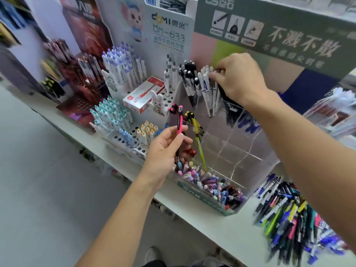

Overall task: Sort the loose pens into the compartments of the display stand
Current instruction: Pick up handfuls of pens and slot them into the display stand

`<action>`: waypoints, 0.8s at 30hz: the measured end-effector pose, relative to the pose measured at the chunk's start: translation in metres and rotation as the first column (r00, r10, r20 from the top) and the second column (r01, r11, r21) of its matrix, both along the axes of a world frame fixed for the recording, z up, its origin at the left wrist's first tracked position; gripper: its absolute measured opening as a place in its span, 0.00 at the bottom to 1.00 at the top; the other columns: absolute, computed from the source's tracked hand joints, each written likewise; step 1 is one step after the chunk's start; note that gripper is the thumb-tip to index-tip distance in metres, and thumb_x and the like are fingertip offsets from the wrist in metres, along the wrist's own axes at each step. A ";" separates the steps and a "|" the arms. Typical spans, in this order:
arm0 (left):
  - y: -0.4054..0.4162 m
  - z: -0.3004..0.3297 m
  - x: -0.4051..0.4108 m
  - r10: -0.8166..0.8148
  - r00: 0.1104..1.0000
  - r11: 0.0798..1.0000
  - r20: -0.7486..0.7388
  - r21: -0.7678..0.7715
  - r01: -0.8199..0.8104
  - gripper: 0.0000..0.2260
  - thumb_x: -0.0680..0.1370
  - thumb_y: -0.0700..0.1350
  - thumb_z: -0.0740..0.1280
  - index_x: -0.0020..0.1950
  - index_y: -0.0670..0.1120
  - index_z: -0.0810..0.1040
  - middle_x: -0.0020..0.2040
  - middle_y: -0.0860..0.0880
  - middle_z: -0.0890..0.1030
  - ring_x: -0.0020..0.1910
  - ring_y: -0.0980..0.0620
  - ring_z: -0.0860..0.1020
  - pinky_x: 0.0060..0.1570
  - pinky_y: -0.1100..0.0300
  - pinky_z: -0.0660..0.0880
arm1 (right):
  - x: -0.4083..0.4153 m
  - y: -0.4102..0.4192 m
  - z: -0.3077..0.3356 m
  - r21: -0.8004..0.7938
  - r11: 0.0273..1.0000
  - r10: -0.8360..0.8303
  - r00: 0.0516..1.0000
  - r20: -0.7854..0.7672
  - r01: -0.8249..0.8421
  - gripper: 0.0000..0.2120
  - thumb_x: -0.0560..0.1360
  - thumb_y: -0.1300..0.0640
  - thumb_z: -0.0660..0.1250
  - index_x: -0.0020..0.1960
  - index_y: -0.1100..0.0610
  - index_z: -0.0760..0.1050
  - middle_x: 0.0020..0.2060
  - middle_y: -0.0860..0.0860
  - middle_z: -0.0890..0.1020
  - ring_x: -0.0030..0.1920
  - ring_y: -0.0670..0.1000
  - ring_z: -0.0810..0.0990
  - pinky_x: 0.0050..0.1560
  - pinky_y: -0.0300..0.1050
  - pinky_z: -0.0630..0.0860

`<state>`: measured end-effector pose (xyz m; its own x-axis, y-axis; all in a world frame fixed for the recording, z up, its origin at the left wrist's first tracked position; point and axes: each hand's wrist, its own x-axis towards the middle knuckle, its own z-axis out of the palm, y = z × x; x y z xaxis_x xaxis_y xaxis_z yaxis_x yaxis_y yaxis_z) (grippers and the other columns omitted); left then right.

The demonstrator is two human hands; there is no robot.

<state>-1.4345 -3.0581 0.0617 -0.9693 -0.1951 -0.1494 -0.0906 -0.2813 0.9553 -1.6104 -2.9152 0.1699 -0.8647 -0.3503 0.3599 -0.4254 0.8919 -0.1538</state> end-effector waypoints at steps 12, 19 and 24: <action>-0.015 -0.015 -0.007 0.148 0.986 0.927 -0.079 -0.337 -0.166 0.11 0.77 0.42 0.73 0.57 0.52 0.78 0.55 0.52 0.82 0.54 0.55 0.82 0.52 0.60 0.78 | 0.076 -0.018 -0.025 -0.666 0.745 0.310 0.907 0.286 -0.045 0.06 0.79 0.59 0.70 0.45 0.59 0.83 0.33 0.53 0.85 0.30 0.49 0.84 0.37 0.49 0.83; -0.029 -0.028 0.018 0.149 0.984 0.956 0.097 -0.267 -0.118 0.05 0.81 0.40 0.68 0.56 0.46 0.78 0.50 0.47 0.82 0.49 0.52 0.81 0.42 0.63 0.80 | 0.012 -0.065 -0.043 -0.246 0.956 0.214 0.954 0.211 -0.160 0.06 0.74 0.58 0.76 0.47 0.60 0.83 0.44 0.54 0.84 0.45 0.53 0.81 0.52 0.47 0.78; -0.034 -0.028 0.029 0.114 0.987 0.963 0.111 -0.256 -0.083 0.06 0.81 0.40 0.67 0.58 0.44 0.77 0.52 0.42 0.83 0.45 0.55 0.82 0.41 0.64 0.79 | 0.009 -0.082 -0.067 -0.159 0.981 0.158 0.935 0.318 -0.111 0.11 0.67 0.56 0.82 0.43 0.60 0.83 0.40 0.54 0.84 0.42 0.54 0.82 0.45 0.47 0.80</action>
